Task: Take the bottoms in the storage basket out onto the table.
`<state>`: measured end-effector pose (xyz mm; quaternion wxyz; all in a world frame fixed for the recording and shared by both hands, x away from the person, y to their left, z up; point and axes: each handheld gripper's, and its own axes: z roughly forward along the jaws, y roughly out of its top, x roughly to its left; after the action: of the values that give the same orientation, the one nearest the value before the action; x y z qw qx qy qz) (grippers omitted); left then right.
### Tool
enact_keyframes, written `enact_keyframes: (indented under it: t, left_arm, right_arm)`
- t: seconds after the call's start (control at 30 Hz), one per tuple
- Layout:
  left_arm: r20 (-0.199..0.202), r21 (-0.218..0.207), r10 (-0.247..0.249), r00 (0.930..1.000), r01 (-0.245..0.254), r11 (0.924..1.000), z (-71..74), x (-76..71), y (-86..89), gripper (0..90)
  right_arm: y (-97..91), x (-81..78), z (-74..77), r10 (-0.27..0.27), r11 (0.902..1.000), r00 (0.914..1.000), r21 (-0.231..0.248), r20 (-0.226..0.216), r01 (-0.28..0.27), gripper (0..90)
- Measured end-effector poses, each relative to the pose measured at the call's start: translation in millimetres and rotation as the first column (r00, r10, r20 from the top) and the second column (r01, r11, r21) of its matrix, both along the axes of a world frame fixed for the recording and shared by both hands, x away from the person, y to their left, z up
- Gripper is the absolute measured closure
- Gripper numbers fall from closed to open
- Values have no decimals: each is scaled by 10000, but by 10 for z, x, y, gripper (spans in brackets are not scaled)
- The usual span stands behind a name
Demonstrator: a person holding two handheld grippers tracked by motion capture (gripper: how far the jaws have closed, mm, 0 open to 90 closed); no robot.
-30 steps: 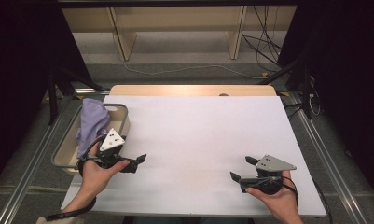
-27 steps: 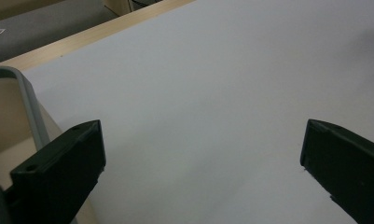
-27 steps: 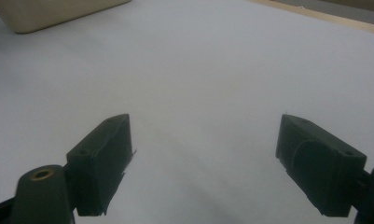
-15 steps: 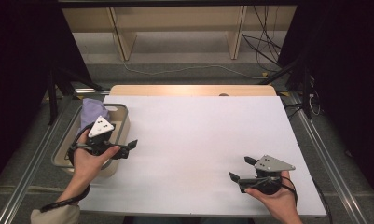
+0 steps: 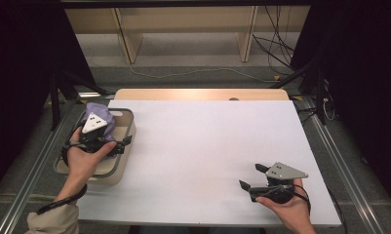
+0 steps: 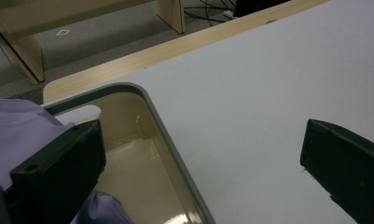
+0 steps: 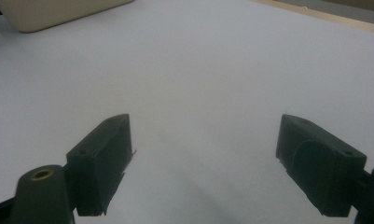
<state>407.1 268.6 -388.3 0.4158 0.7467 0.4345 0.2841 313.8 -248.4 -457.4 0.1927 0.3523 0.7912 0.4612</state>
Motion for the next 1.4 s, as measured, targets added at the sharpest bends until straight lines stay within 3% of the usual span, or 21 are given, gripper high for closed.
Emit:
enact_keyframes:
  t: [0.33, 0.7, 1.23, 1.4]
  left_arm:
    - [-17, 140, 667, 9978, -667, 9977, -8, 136, 173, 0]
    - [-82, 117, 1412, 9899, -1411, 9899, -54, 268, 363, 0]
    - [-353, 372, 2413, 9698, -2400, 9701, -116, 490, 592, 0]
    - [-722, 488, 2705, 9600, -2675, 9623, -172, 605, 657, 0]
  right_arm:
    - [5, -1, -2, 28, 10000, 10000, 13, -3, -28, 193]
    - [8, -4, 0, 63, 10000, 10000, -43, -17, -63, 193]
    - [18, -6, -3, 61, 10000, 10000, -63, -32, -61, 193]
    - [18, -8, -1, 78, 9999, 10000, -72, -7, -78, 193]
